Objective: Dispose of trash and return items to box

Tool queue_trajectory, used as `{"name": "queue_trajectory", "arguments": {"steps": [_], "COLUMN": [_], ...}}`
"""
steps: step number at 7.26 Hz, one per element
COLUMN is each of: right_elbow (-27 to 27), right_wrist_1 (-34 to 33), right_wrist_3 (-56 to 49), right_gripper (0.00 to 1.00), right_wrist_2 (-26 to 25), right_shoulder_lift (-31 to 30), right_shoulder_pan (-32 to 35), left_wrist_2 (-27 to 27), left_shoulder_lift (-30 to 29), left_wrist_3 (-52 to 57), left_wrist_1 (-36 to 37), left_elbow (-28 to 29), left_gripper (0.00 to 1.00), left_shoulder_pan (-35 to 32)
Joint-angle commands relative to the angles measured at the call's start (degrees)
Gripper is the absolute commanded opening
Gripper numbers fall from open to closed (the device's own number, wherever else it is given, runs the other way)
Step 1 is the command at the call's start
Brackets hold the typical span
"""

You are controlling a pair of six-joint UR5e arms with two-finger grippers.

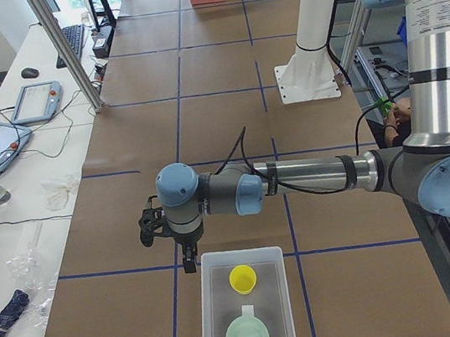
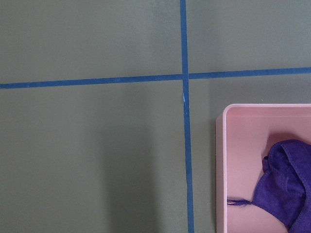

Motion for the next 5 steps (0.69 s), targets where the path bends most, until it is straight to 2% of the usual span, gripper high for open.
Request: {"name": "queue_trajectory", "arguments": {"steps": [1, 5], "right_elbow": [-0.2, -0.2], "right_wrist_1": [-0.1, -0.1], "right_wrist_3": [0.1, 0.1], "right_gripper": [1.00, 1.00], "right_wrist_2": [0.0, 0.0], "right_shoulder_lift": [0.0, -0.2], "right_shoulder_pan": [0.0, 0.0], "left_wrist_2": [-0.1, 0.0], "left_shoulder_lift": [-0.1, 1.1], "left_wrist_3": [0.0, 0.1], "left_wrist_1": [0.0, 0.8], "left_elbow": [-0.4, -0.1], "left_gripper": [1.00, 1.00], "left_shoulder_pan": [1.2, 0.5]}}
